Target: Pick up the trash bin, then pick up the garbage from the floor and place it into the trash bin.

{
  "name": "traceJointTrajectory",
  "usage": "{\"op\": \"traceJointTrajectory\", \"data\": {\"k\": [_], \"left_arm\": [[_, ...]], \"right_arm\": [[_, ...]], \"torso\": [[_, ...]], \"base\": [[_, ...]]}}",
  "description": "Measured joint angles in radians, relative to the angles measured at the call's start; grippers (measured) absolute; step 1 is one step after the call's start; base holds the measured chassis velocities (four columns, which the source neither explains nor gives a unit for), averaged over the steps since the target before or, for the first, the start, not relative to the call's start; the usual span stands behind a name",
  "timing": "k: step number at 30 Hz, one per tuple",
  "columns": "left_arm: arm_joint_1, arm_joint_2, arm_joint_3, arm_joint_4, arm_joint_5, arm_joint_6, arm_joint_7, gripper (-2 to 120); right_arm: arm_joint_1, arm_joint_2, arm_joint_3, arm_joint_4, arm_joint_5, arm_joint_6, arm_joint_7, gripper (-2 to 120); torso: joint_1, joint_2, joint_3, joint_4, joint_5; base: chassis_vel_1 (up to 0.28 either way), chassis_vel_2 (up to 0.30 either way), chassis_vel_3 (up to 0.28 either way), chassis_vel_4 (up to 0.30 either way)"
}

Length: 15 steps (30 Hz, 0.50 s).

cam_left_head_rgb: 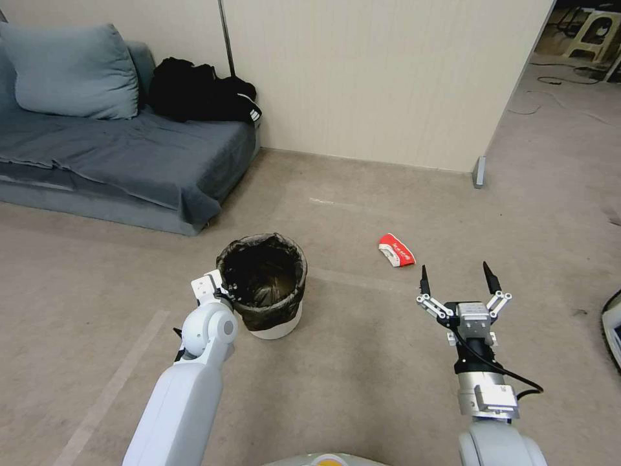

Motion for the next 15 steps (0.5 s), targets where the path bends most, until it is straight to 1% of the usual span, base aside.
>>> {"op": "traceJointTrajectory", "data": {"k": [1, 11, 14, 15], "left_arm": [[0.002, -0.001, 0.0, -0.002, -0.003, 0.0, 0.0, 3], [0.021, -0.014, 0.0, -0.019, -0.002, 0.0, -0.01, 3], [0.035, -0.023, 0.0, -0.061, 0.005, 0.0, -0.017, 3], [0.035, -0.023, 0.0, -0.061, 0.005, 0.0, -0.017, 3]], "right_arm": [[0.001, 0.0, -0.003, 0.004, 0.001, -0.005, 0.006, 100], [0.037, -0.005, -0.003, 0.008, -0.005, 0.017, 0.017, 100], [0.055, -0.009, 0.012, 0.009, -0.024, 0.025, 0.008, 100], [0.055, -0.009, 0.012, 0.009, -0.024, 0.025, 0.008, 100]], "torso": [[0.0, 0.0, 0.0, 0.0, -0.0001], [0.0, 0.0, 0.0, 0.0, 0.0], [0.0, -0.001, 0.001, -0.0004, -0.0021], [0.0, -0.001, 0.001, -0.0004, -0.0021]], "base": [[0.0, 0.0, 0.0, 0.0], [0.0, 0.0, 0.0, 0.0], [0.0, 0.0, 0.0, 0.0], [0.0, 0.0, 0.0, 0.0]]}}
